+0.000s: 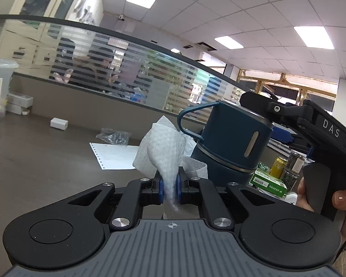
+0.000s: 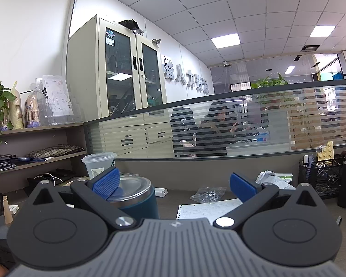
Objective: Clean container
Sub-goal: 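Wipe the blue bottle's body with the left gripper while the right gripper holds it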
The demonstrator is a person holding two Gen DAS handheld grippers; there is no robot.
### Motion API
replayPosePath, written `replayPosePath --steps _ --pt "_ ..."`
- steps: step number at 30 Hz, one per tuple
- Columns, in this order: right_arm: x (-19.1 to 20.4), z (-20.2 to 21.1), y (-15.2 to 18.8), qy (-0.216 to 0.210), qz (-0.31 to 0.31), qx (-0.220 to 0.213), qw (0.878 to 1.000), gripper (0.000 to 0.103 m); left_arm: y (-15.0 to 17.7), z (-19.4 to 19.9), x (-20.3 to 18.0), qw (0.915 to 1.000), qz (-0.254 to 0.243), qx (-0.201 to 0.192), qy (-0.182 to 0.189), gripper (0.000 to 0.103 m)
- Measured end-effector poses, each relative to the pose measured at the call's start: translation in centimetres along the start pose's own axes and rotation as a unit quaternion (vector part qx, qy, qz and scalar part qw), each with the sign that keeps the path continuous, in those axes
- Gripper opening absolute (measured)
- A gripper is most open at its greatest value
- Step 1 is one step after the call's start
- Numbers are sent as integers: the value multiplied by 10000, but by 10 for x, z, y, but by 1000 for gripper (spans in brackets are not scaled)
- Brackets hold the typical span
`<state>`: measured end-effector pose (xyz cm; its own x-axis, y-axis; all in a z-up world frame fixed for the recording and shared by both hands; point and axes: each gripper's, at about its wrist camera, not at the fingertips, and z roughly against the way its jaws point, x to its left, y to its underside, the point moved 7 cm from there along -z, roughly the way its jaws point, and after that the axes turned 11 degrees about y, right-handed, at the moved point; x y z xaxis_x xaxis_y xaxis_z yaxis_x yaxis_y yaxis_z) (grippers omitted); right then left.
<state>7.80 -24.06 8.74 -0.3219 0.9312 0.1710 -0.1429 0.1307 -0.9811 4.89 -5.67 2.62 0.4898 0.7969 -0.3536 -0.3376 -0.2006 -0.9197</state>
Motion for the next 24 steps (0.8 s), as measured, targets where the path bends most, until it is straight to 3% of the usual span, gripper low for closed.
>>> replayPosePath --steps 7,24 --pt "-2 0 1 3 -1 0 10000 103 -13 19 -15 9993 -62 -290 226 13" --pt "-3 1 0 33 6 -6 10000 103 -2 6 -7 9999 16 -100 60 13"
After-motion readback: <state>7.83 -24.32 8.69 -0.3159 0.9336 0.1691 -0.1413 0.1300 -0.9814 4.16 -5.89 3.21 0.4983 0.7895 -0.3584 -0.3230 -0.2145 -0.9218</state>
